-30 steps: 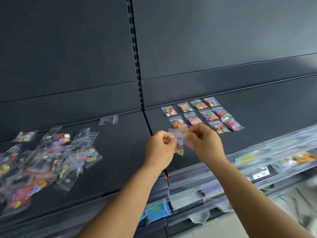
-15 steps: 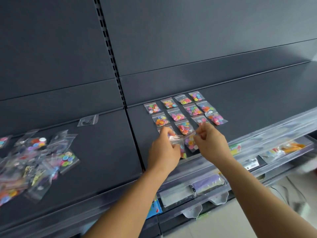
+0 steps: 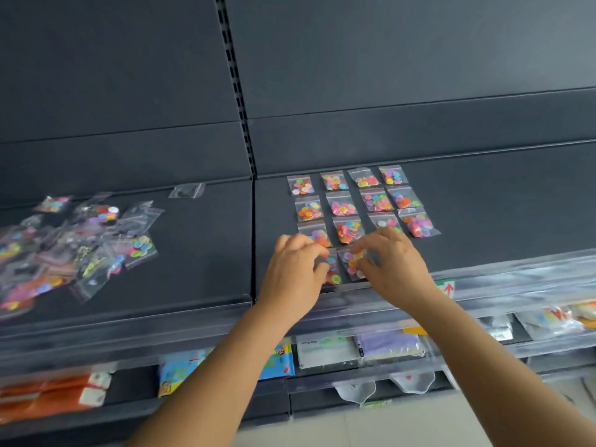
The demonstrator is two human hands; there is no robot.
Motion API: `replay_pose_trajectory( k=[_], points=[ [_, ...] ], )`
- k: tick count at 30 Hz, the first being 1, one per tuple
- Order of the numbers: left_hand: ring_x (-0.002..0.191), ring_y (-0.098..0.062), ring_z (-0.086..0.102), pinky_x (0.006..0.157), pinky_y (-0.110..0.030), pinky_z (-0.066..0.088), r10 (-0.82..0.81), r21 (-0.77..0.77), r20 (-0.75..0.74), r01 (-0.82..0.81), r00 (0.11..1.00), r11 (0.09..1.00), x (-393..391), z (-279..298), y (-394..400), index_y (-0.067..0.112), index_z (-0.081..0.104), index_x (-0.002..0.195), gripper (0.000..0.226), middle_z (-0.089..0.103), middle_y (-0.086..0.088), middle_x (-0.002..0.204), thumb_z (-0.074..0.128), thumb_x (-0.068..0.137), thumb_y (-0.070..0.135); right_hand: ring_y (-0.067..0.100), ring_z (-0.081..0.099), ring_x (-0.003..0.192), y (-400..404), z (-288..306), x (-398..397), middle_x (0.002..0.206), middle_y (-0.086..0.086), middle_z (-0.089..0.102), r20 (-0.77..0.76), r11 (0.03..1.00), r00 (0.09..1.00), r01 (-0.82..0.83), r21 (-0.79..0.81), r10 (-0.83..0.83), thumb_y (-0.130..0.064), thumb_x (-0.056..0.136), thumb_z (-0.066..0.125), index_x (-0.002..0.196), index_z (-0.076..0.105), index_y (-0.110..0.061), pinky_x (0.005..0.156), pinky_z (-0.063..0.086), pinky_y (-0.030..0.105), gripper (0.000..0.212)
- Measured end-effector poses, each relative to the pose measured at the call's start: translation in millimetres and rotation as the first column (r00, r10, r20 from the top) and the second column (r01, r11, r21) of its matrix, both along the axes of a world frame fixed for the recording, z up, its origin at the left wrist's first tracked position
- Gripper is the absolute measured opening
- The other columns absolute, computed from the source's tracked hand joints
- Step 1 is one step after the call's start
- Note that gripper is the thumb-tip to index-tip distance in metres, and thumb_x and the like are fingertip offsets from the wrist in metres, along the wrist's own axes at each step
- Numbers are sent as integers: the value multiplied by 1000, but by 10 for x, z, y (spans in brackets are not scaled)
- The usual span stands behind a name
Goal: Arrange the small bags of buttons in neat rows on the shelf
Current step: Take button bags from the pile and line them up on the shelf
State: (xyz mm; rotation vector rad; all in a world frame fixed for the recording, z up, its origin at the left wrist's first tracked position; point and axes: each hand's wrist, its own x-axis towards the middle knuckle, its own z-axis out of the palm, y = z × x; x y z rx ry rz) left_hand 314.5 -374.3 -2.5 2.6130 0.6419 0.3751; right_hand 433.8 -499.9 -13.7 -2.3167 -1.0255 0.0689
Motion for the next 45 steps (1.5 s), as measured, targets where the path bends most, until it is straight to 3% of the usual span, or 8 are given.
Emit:
replay_pose_trajectory(
  k=[5, 8, 19, 23, 29, 35, 45],
  points=[
    [120, -13, 44, 95, -24, 35, -88, -33, -92, 85, 992, 996, -61, -15, -39, 20, 60, 128, 32, 54, 7, 132, 47, 98, 23, 25, 56, 97, -34, 11, 37, 102, 4, 63, 29, 990, 990, -137, -44, 139, -16, 84, 66, 94, 74, -19, 80, 50, 37, 13],
    [114, -17, 50, 92, -30, 42, -55, -22, -98, 53, 994, 998, -59, -2, -72, 19, 64, 123, 30, 58, 4, 126, 48, 97, 22, 28, 55, 95, -6, 10, 11, 96, 2, 60, 34, 990, 991, -130, -51, 132, -16, 83, 67, 88, 73, -19, 75, 51, 37, 9],
    [111, -22, 54, 89, -35, 47, -28, 10, -162, 30, 986, 1000, -12, 78, -76, 18, 65, 119, 29, 61, -1, 121, 56, 94, 26, 27, 52, 107, 16, 136, -42, 115, 6, 57, -34, 983, 996, -84, -164, 79, -22, 84, 67, 107, 70, -23, 84, 47, 33, 23],
    [113, -21, 52, 90, -36, 47, -33, 23, -167, 37, 985, 999, -49, 93, -91, 19, 63, 123, 30, 59, 0, 124, 53, 95, 26, 25, 49, 115, -4, 202, -95, 124, 5, 57, 29, 978, 993, -104, -182, 112, -23, 87, 63, 116, 65, -21, 100, 35, 32, 29],
    [129, -18, 42, 104, -31, 35, 22, 125, -129, -6, 991, 992, -293, 225, -26, 20, 42, 142, 50, 47, 3, 141, 52, 95, 33, 23, 35, 132, 125, 312, -291, 144, -4, 42, 159, 955, 965, -164, -247, 207, -41, 90, 56, 140, 40, -26, 108, 26, 36, 56],
    [139, -15, 29, 113, -28, 21, 162, 204, -117, -136, 980, 969, -831, 324, 315, 21, 27, 149, 59, 35, 3, 151, 48, 96, 39, 16, 16, 143, 551, 430, -689, 154, -9, 24, 170, 910, 918, -303, -283, 358, -52, 91, 46, 148, 19, -29, 115, 10, 37, 67],
    [135, -15, 32, 110, -27, 24, 363, 195, -79, -342, 929, 919, -2036, 320, 1258, 23, 30, 147, 59, 38, 5, 148, 50, 95, 40, 13, 13, 144, 1705, 426, -1686, 153, -10, 25, 180, 832, 818, -506, -227, 547, -51, 93, 44, 148, 21, -28, 116, 7, 32, 64]
  ],
)
